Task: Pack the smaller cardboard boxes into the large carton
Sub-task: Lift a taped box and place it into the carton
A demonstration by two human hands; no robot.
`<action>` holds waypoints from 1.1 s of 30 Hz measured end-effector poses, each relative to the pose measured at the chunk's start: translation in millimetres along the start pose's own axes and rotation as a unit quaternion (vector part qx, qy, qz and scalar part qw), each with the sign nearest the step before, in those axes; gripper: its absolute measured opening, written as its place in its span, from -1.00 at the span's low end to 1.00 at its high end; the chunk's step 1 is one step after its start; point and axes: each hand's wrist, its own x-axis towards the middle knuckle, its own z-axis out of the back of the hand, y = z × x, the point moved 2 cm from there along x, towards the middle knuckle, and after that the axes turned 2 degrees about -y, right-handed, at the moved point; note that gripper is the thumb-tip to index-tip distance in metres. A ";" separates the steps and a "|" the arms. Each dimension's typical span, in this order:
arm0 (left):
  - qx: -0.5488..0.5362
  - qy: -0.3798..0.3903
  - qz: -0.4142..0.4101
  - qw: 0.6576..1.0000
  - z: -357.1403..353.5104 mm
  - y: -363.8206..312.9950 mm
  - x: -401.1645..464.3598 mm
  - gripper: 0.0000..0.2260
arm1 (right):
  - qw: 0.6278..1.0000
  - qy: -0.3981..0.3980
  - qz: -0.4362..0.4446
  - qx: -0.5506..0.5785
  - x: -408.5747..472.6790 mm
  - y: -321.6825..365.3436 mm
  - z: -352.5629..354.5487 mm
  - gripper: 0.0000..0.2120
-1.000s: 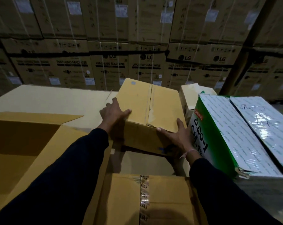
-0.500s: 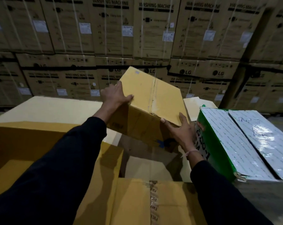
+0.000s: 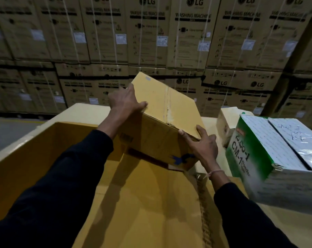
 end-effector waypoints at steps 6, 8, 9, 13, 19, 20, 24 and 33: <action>-0.026 0.019 0.050 0.998 11.7 65.2 -79.7 -0.18 | 0.999 -0.001 0.025 -0.026 -75.2 16.2 13.8 0.12; -0.044 0.024 0.063 0.997 13.3 79.8 -104.6 -0.16 | 0.999 -0.004 0.039 -0.028 -100.0 16.9 23.9 0.13; -0.054 0.026 0.070 0.996 13.5 85.9 -116.8 -0.15 | 0.999 -0.006 0.044 -0.028 -111.4 16.9 29.3 0.13; -0.097 0.041 0.097 0.990 14.9 108.4 -160.4 -0.14 | 0.996 -0.032 0.074 -0.022 -144.9 19.8 56.1 0.12; -0.102 0.070 0.093 0.988 28.9 126.1 -191.6 -0.16 | 0.998 0.008 -0.026 0.050 -149.5 11.7 94.6 0.02; -0.107 0.076 0.091 0.987 31.1 128.1 -193.9 -0.16 | 0.991 0.039 -0.068 0.112 -148.2 6.3 98.7 -0.10; -0.160 0.112 0.108 0.975 35.3 135.4 -199.4 -0.18 | 0.931 0.166 -0.142 0.291 -163.2 -4.6 102.6 -0.62; -0.240 0.180 0.147 0.943 35.9 156.9 -196.7 -0.09 | 0.876 0.253 -0.132 0.389 -176.6 18.9 97.2 -0.08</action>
